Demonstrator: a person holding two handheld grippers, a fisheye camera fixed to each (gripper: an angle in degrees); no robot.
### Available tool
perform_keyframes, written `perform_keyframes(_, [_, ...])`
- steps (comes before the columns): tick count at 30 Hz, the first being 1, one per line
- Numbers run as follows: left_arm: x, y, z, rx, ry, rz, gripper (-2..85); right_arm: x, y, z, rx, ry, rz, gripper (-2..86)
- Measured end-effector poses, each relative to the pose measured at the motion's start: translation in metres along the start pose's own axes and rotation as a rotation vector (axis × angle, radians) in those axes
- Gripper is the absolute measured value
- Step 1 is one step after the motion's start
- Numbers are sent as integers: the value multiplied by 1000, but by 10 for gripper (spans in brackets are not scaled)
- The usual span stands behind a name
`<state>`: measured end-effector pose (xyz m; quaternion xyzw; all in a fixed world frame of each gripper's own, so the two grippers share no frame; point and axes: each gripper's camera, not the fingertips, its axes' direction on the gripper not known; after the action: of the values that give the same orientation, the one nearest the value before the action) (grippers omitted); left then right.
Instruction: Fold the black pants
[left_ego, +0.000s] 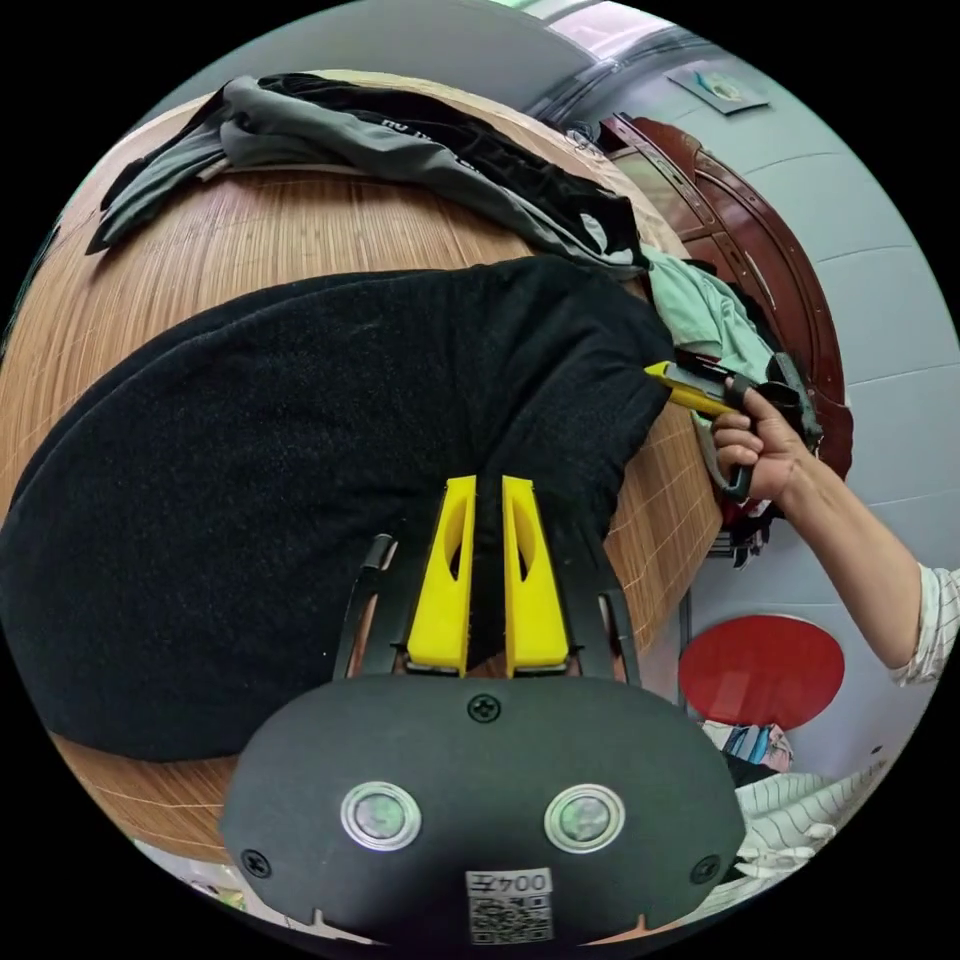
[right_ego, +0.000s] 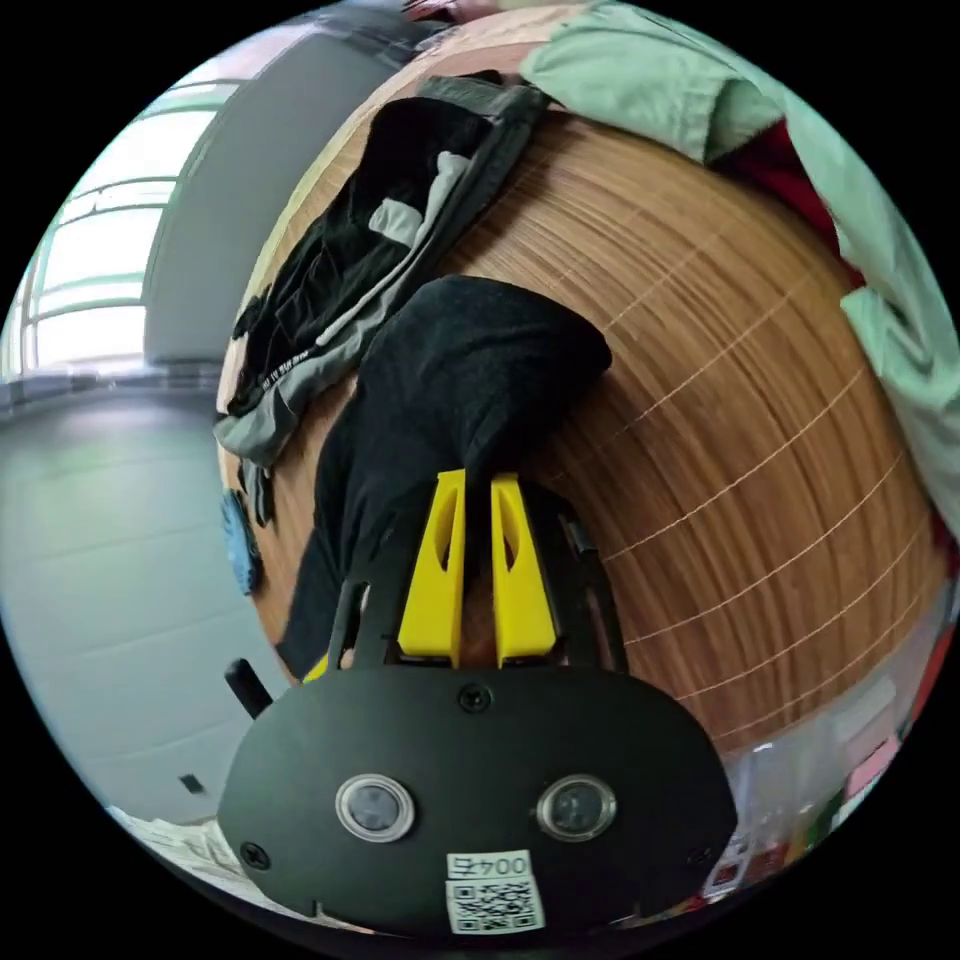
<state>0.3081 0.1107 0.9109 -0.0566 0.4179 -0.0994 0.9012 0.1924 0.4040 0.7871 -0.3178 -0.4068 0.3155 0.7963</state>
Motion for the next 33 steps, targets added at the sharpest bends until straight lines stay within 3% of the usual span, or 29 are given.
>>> perform_keyframes(2, [5,-6,-3,-36,40,27,16,-11,15,-22,-45,137,-131,38])
perform_keyframes(6, [29,-10,10,-184,126,131,9,23,46,-45,-124,174,-87,36])
perform_keyframes(10, [66,-22,16,-198,106,156,8,39,61,-31,-166,275,-147,41])
perform_keyframes(16, [125,-41,-19,-128,118,194,9,-3,87,-69,-92,435,-299,58])
perform_keyframes(20, [182,-52,-16,-111,200,264,5,-35,121,-93,24,228,-419,59])
perform_keyframes(23, [229,-53,17,-201,172,373,4,-65,138,-63,-70,160,-608,30])
perform_keyframes(24, [245,-49,31,-248,103,435,4,-69,139,-56,-89,159,-634,22])
perform_keyframes(27, [266,-43,52,-291,29,507,4,-73,150,-2,-232,441,-825,-1])
perform_keyframes(28, [267,-45,52,-292,39,496,4,-72,156,3,-178,465,-876,-4])
perform_keyframes(33, [295,-45,43,-268,49,521,4,-66,149,-8,-165,379,-821,-6])
